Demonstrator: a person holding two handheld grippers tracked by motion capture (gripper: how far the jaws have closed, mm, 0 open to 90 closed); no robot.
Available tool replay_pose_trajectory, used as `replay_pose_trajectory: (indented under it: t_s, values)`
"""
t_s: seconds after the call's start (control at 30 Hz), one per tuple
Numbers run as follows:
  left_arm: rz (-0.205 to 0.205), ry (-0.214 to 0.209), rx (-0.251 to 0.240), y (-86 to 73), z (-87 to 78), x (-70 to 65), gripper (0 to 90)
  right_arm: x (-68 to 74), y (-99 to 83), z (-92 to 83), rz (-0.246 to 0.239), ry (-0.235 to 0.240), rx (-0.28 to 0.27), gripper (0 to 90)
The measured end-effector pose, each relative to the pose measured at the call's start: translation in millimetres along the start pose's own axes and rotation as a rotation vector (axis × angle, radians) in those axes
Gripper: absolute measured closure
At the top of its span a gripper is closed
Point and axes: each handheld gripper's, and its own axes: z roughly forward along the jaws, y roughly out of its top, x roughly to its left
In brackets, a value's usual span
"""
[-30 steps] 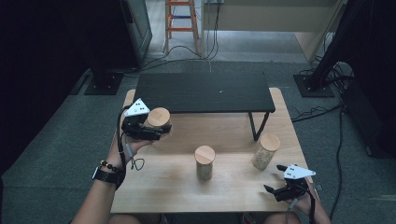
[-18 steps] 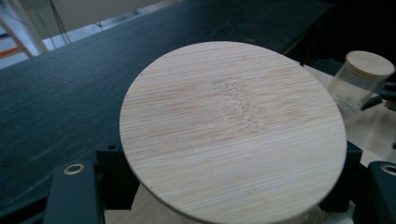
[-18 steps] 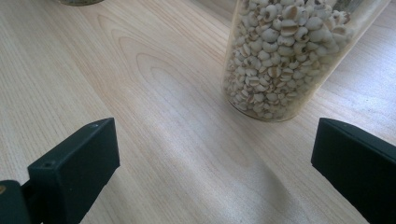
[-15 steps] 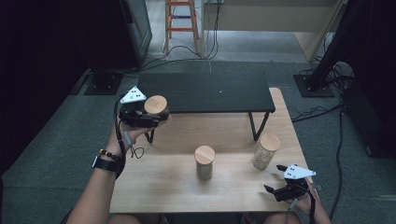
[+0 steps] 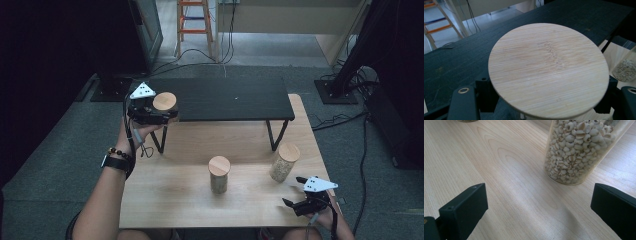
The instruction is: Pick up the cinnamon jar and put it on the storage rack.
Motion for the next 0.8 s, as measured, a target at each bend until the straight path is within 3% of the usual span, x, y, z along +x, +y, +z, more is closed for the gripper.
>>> replay_pose_trajectory:
  t_s: [0.33, 0.8]
  values:
    - [-0.012, 0.013, 0.003, 13.8, 24.7, 6.9, 25.6, 0.4, -0.1, 0.0, 0.002, -0.001, 0.000, 0.9]
    - [-0.043, 0.041, -0.004, 19.3, 40.2, 21.6, 25.6, -1.2, 0.2, 0.1, -0.006, 0.010, 0.002, 0.8]
